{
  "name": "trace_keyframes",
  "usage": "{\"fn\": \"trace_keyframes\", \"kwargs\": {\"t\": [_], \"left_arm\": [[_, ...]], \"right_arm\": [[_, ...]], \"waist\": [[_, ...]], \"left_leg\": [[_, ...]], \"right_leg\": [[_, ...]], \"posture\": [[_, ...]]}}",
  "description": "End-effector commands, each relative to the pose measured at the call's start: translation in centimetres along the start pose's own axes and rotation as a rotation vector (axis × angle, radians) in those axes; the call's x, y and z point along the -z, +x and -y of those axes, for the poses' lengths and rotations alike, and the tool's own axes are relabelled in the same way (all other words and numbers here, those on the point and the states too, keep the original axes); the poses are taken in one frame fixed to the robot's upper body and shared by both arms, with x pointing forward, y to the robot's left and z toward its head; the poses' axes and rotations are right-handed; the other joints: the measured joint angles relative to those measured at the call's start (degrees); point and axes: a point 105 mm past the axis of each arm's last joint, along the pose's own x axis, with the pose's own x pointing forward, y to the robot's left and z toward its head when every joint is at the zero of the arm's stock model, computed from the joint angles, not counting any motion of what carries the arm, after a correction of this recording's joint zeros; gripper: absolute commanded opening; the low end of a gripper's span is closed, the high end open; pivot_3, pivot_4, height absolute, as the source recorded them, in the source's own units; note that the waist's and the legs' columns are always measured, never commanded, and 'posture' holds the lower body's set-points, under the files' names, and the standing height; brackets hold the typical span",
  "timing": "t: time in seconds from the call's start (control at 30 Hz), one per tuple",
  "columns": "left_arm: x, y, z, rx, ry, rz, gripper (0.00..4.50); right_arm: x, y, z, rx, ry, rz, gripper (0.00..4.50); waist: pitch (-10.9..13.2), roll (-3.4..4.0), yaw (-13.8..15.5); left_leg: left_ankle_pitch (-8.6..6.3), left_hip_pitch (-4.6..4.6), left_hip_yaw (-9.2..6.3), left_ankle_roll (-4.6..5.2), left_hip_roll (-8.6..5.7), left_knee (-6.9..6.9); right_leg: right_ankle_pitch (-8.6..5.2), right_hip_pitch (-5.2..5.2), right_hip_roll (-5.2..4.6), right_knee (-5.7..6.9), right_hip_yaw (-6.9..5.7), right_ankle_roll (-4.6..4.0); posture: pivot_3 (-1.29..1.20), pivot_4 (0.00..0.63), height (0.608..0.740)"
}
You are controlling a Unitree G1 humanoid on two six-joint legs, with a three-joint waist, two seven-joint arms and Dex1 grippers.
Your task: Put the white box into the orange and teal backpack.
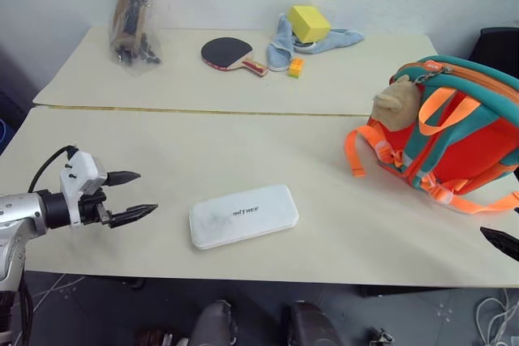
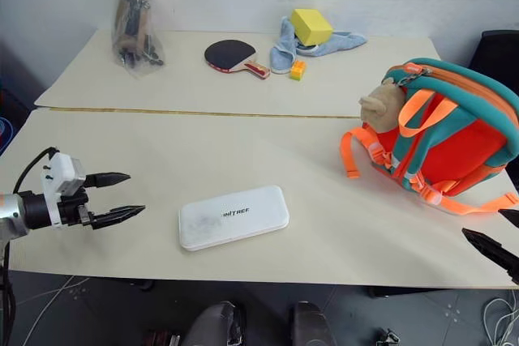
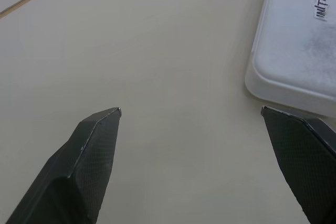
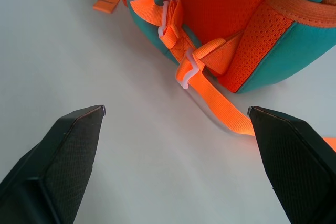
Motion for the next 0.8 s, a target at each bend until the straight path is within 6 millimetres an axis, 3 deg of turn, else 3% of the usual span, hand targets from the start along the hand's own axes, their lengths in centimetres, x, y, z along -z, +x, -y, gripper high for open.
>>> {"fn": "trace_keyframes", "kwargs": {"t": [0.03, 0.33, 0.5, 0.53, 0.63, 0.8], "left_arm": [[-1.3, -0.1, -0.2, -0.024, 0.034, 0.033, 4.5], [-1.4, 0.0, 0.2, 0.007, -0.001, 0.001, 4.5], [-1.3, 0.9, 2.5, 0.125, -0.014, -0.03, 4.5], [-1.2, 1.0, 2.8, 0.135, -0.017, -0.035, 4.31], [-0.6, 1.3, 4.5, 0.216, -0.008, -0.071, 3.67], [0.3, 2.0, 5.7, 0.275, 0.036, -0.122, 2.09]], "right_arm": [[-1.2, -0.1, 0.3, 0.015, -0.017, 0.026, 4.46], [-1.7, 0.5, 0.0, 0.021, -0.038, 0.026, 4.46], [-2.2, 2.4, -3.1, -0.113, -0.071, 0.02, 4.46], [-2.3, 2.6, -3.5, -0.131, -0.077, 0.018, 4.49], [-2.4, 4.3, -6.2, -0.246, -0.117, 0.012, 3.84], [-2.5, 7.8, -9.8, -0.391, -0.219, 0.0, 2.09]], "waist": [[0.0, 0.0, 0.03], [0.0, 0.0, 0.04], [0.0, 0.0, -0.07], [0.0, 0.01, -0.03], [0.01, 0.01, -0.11], [0.01, 0.01, -0.07]], "left_leg": [[0.0, 0.0, 0.0, 0.0, 0.0, 0.0], [0.0, -0.01, 0.0, 0.0, -0.01, -0.02], [0.0, 0.0, 0.0, -0.01, -0.01, -0.03], [0.0, -0.01, 0.0, -0.01, -0.01, -0.03], [-0.01, -0.01, 0.0, -0.01, -0.01, -0.03], [-0.01, -0.01, -0.01, -0.01, -0.01, 0.0]], "right_leg": [[0.0, 0.0, 0.0, 0.0, 0.0, 0.0], [0.0, -0.01, 0.0, -0.01, 0.0, 0.0], [0.0, -0.01, 0.0, -0.01, 0.01, 0.0], [0.0, -0.02, 0.0, -0.01, 0.01, 0.0], [0.0, -0.02, 0.0, -0.03, 0.01, 0.0], [0.0, -0.02, 0.0, -0.01, 0.01, 0.0]], "posture": [[0.0, 0.15, 0.74], [0.0, 0.15, 0.74], [0.0, 0.15, 0.74], [0.0, 0.15, 0.74], [0.0, 0.15, 0.74], [0.0, 0.15, 0.74]]}}
